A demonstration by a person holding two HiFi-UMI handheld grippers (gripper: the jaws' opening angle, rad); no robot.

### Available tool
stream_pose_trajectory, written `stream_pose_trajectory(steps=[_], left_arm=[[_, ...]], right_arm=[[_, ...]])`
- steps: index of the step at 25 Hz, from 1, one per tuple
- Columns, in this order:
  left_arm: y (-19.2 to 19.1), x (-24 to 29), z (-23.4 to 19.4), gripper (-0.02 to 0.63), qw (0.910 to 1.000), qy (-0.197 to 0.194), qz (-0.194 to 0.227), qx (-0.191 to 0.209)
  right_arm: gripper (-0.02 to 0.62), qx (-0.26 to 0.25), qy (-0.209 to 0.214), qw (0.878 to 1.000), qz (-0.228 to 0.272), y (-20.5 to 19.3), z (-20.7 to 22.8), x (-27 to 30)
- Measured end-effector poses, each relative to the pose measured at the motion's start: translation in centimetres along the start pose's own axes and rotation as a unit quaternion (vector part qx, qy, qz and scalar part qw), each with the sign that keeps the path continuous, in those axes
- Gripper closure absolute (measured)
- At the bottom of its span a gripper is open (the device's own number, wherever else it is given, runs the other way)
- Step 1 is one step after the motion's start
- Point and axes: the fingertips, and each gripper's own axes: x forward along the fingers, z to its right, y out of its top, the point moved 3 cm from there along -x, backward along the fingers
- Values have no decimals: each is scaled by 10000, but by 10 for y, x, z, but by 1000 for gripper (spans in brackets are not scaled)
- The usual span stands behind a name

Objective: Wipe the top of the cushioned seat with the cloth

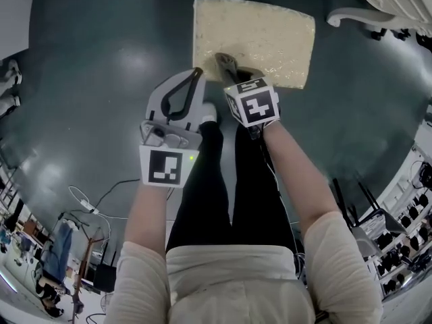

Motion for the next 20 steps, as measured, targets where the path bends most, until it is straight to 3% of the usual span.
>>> stream_pose_trajectory(steps=[8,14,20], left_arm=[[-30,-27,-42,604,9998,139,-109,-60],[-35,-23,-49,604,9994,212,-99,-260],[-28,-5,-27,604,9997,101,-49,-238]], right_arm=[[565,-25,129,9999,-81,14,-44,47],[565,68,248,9996,-78,10,-38,54],[565,79,232,9996,-150,2,-16,42]])
